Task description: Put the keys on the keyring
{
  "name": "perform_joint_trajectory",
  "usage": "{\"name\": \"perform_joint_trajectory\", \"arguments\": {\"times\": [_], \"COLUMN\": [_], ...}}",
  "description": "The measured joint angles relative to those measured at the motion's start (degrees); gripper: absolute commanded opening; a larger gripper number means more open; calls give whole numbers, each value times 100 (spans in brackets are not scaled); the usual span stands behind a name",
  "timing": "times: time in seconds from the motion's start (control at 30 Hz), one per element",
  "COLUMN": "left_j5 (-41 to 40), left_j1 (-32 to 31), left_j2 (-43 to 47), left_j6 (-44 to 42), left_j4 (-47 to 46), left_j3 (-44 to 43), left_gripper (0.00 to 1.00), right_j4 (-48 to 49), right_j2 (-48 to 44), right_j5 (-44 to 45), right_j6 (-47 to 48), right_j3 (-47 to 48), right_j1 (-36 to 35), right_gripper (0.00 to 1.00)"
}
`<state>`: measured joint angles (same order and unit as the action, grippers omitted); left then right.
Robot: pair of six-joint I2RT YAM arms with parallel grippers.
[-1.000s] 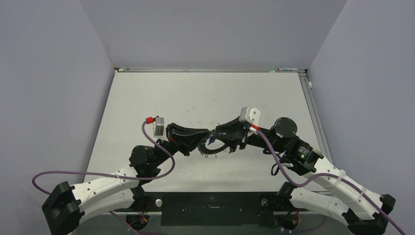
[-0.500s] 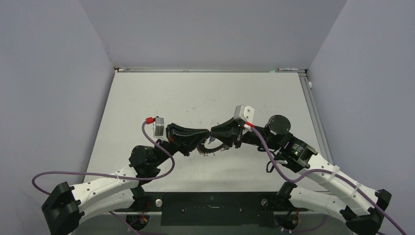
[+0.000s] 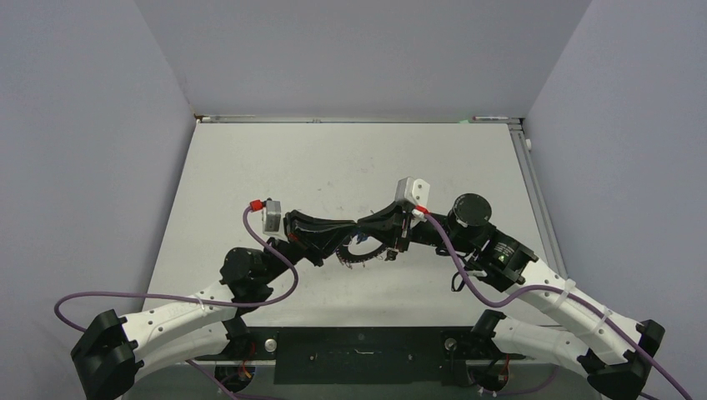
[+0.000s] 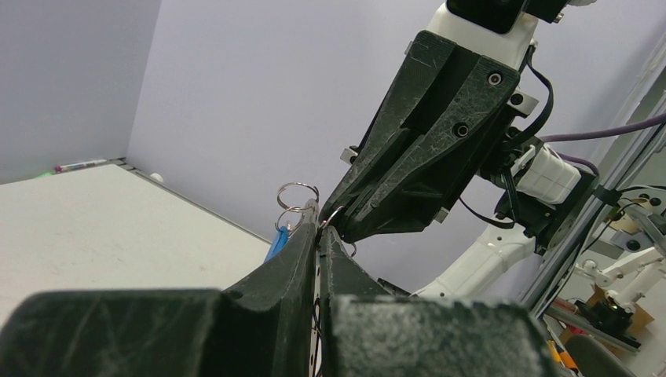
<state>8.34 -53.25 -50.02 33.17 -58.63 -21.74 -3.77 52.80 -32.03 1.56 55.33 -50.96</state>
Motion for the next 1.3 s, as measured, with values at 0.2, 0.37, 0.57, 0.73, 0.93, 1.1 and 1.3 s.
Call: {"name": "perform_joint_trajectory", "arguments": {"times": [0.2,0.37,0.57,0.73,0.93,1.1,1.3], "left_j5": [-188,-452,-509,-332,-223,420,1423], "left_j1": [33,76,114,114,131,72,-28], "left_j2": [190,433,778,938,1222,1429,1534], "left_j6": [-358,-748,-1742,-2496,-2955,-3077,-3110], "left_j4": [332,721,1703,2461,2933,3008,3014], "left_j3": [17,15,-181,-245,-240,-243,-280], "left_gripper": [50,62,62,73,91,91,94], "right_j4": [-476,-1294,-2072,-2507,-2855,-2778,-2697], "right_j2": [291,671,1163,1342,1434,1467,1738], "right_j5": [-111,-212,-267,-234,-297,-118,291], "right_j6": [-72,-79,-94,-151,-304,-334,-339], "right_j3": [411,1102,1690,1714,1801,1904,1963], "right_j1": [2,31,66,83,44,44,79], "right_gripper": [5,5,5,5,5,5,5]}}
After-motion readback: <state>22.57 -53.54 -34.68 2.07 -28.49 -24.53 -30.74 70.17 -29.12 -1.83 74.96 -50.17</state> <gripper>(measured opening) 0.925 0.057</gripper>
